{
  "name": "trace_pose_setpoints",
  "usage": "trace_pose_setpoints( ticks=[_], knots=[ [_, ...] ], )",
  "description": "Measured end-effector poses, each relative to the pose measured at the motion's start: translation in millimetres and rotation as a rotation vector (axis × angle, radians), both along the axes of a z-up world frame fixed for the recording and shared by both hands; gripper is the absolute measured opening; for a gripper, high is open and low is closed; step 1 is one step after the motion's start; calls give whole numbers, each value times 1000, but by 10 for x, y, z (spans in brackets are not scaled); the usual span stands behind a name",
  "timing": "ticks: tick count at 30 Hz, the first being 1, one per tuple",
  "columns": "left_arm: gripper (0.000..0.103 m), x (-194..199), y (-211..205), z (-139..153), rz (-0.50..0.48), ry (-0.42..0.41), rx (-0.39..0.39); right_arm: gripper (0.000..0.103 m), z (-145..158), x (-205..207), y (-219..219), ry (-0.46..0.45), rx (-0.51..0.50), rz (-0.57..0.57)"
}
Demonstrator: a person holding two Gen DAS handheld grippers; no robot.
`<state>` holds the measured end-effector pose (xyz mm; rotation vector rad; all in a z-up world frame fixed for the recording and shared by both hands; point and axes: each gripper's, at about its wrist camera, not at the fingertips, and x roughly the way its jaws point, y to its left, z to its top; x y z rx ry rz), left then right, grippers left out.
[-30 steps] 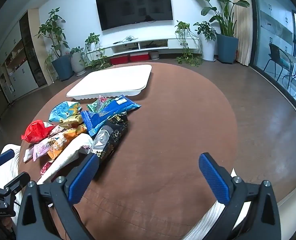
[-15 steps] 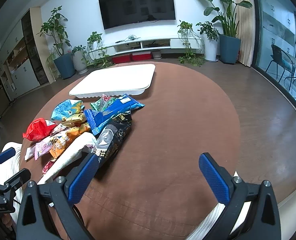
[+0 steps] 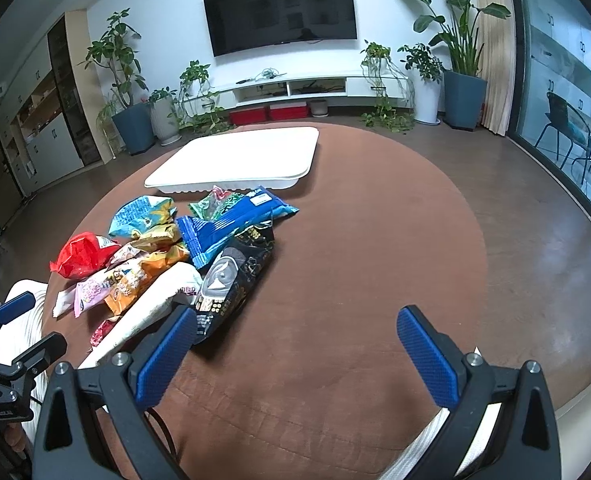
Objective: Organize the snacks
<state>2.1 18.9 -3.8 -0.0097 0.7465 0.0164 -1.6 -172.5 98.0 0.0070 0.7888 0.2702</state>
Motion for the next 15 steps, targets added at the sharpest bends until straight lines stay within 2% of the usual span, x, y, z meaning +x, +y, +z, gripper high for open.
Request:
trace_pose_setpoints(
  ticks=[15],
  knots=[
    [103, -4, 6, -5, 1, 5, 0, 103, 21, -48, 40, 3, 5, 7]
  ],
)
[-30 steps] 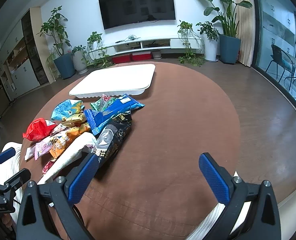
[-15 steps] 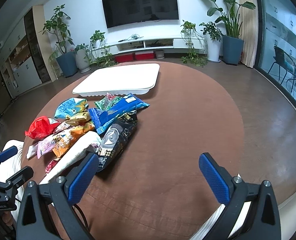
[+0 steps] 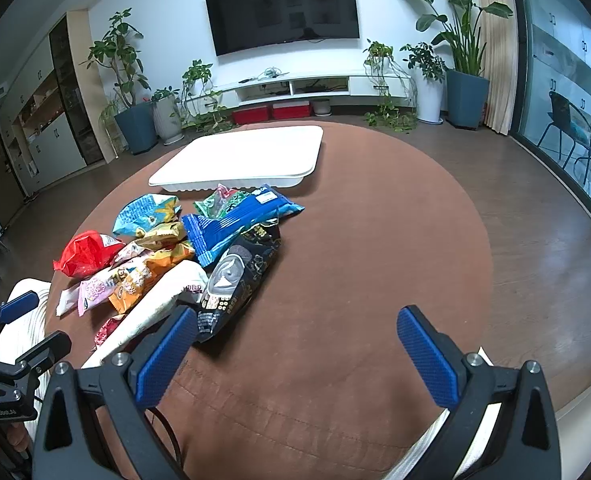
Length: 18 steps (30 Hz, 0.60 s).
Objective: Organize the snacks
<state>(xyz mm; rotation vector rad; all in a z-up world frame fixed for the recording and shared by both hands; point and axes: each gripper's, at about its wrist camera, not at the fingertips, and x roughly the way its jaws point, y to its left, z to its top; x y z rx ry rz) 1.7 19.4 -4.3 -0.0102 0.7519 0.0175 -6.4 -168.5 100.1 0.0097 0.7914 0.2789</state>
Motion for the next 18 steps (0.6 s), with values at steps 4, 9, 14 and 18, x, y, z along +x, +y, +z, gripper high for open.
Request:
trace_pose_setpoints(
  ticks=[4, 9, 14, 18],
  knots=[
    [103, -6, 4, -2, 1, 1, -1, 103, 0, 0, 3, 0, -1, 1],
    [103, -13, 5, -2, 2, 1, 0, 103, -1, -2, 4, -1, 0, 4],
    [103, -12, 7, -3, 2, 1, -2, 103, -10, -6, 29, 1, -1, 9],
    [103, -10, 10, -4, 2, 1, -3, 103, -14, -11, 51, 1, -2, 13]
  ],
)
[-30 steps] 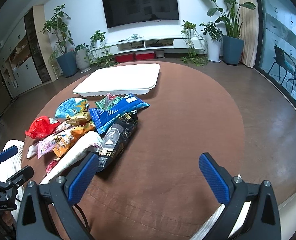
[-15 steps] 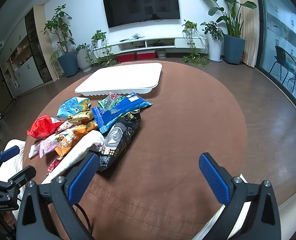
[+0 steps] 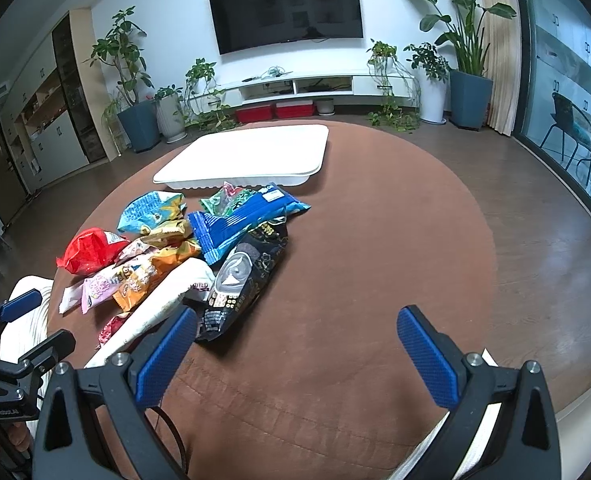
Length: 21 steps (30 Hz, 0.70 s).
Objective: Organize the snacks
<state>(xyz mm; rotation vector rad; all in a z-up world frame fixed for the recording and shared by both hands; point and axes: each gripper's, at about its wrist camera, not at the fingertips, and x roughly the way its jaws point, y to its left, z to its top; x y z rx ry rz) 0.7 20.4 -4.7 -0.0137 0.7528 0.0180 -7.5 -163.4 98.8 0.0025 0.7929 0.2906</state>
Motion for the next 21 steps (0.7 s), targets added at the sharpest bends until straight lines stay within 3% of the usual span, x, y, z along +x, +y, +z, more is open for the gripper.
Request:
trace_pose_setpoints(
  ticks=[21],
  knots=[
    [103, 1, 6, -30, 1, 7, 0, 103, -30, 9, 66, 14, 3, 18]
  ],
)
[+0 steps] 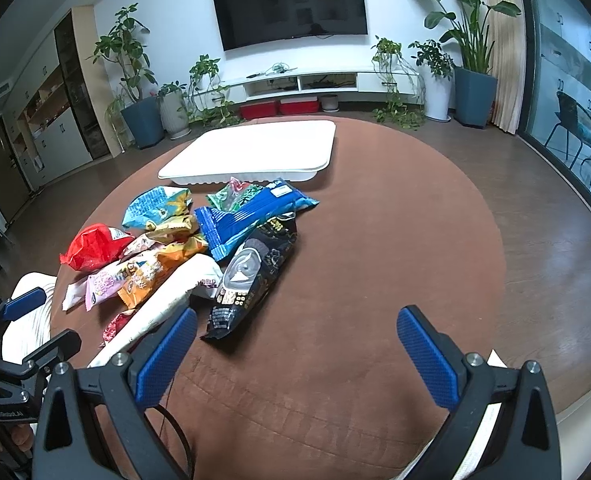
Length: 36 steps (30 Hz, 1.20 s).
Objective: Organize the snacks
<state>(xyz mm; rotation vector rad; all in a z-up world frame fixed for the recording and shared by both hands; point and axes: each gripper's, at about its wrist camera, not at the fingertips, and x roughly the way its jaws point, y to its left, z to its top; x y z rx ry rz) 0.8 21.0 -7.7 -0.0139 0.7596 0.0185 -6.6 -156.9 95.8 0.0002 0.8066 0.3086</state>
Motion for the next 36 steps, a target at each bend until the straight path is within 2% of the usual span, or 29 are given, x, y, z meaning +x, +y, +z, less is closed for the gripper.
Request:
trace_pose_setpoints(
  ticks=[10, 22, 26, 32, 36],
  knots=[
    [103, 86, 116, -6, 22, 14, 2, 103, -14, 72, 61, 17, 1, 25],
    [103, 427, 838, 142, 116, 9, 28, 102, -61, 303, 261, 56, -22, 74],
    [103, 625, 1036, 174, 102, 29, 28, 102, -98, 417, 317, 82, -30, 77],
    [103, 897, 1184, 154, 76, 62, 67, 101, -181, 618, 390, 125, -32, 72],
    [103, 1080, 1224, 72, 52, 99, 84, 92, -266, 744, 411, 180, -9, 78]
  ],
)
